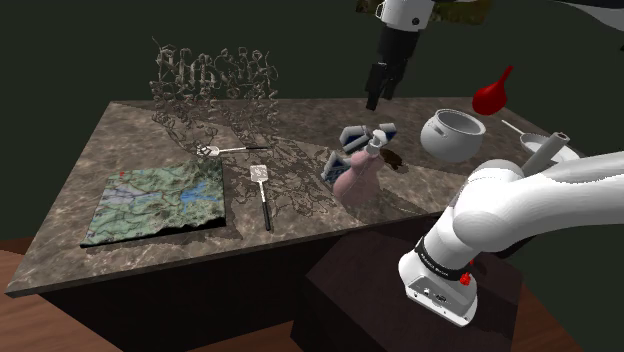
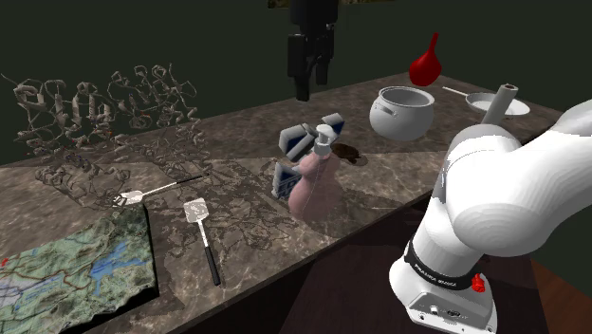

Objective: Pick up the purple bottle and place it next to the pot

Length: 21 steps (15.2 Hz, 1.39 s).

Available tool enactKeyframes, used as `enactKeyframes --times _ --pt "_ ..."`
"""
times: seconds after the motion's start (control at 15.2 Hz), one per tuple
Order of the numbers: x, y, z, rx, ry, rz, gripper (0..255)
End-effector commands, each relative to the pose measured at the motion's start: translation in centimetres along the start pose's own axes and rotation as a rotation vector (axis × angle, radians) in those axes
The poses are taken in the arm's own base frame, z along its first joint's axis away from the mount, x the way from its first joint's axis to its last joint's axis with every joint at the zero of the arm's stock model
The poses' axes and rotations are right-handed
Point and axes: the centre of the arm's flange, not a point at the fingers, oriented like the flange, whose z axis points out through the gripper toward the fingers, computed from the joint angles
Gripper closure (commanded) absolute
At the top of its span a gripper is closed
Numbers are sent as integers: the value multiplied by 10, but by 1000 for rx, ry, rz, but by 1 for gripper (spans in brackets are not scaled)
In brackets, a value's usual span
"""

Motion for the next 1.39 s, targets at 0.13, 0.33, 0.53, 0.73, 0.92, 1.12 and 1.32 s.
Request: enactKeyframes --times 0.13,0.33,0.53,0.73,0.92,1.12,1.32 --pt "2 7 24 -28 -13 -55 0" --pt "5 18 60 -70 -32 -138 0" --pt "7 29 91 -108 -50 -212 0" --pt "7 31 107 -108 -50 -212 0" --pt "6 33 123 -108 -50 -212 0" --pt "6 34 131 -107 -50 -212 0" --pt "6 34 131 -108 -50 -212 0"
